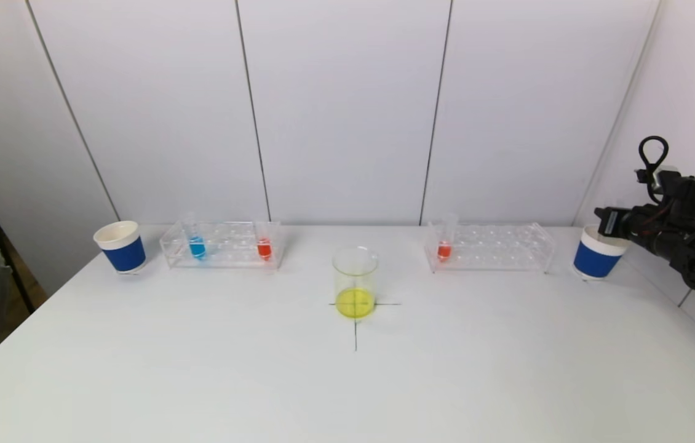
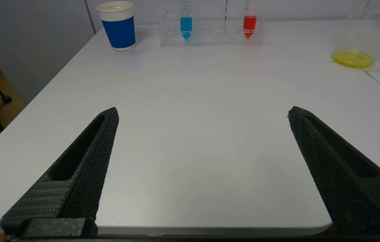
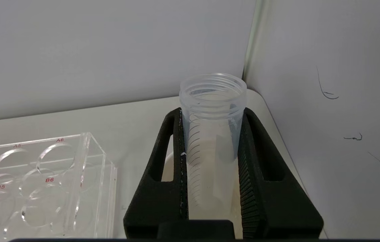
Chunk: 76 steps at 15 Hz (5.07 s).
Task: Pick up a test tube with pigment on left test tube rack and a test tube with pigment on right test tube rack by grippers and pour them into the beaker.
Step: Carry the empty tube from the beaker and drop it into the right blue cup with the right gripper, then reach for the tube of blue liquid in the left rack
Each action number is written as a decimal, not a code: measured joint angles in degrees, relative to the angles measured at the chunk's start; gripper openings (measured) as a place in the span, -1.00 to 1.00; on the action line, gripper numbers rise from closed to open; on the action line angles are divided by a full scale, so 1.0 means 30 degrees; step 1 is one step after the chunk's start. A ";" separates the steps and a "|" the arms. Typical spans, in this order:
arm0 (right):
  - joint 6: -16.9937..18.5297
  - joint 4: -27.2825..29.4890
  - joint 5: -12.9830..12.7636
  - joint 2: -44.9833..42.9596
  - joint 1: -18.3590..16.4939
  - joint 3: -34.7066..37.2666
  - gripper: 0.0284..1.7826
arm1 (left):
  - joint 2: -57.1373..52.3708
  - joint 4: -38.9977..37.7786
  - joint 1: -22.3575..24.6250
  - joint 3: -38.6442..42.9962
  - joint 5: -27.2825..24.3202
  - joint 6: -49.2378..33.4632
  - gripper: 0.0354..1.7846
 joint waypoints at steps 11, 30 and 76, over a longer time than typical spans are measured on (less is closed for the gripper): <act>0.0053 0.0000 -0.0016 -0.0089 -0.0020 0.0199 -0.48 | 0.0000 0.0000 0.0000 0.0000 0.0000 0.0000 0.98; 0.0228 0.0378 0.0012 -0.3730 0.1016 0.0837 0.99 | 0.0000 0.0000 0.0000 0.0000 0.0008 0.0000 0.98; -0.1524 1.6912 0.0110 -4.2179 0.5648 1.7896 0.99 | 0.0000 0.0000 0.0000 0.0000 0.0000 -0.0008 0.98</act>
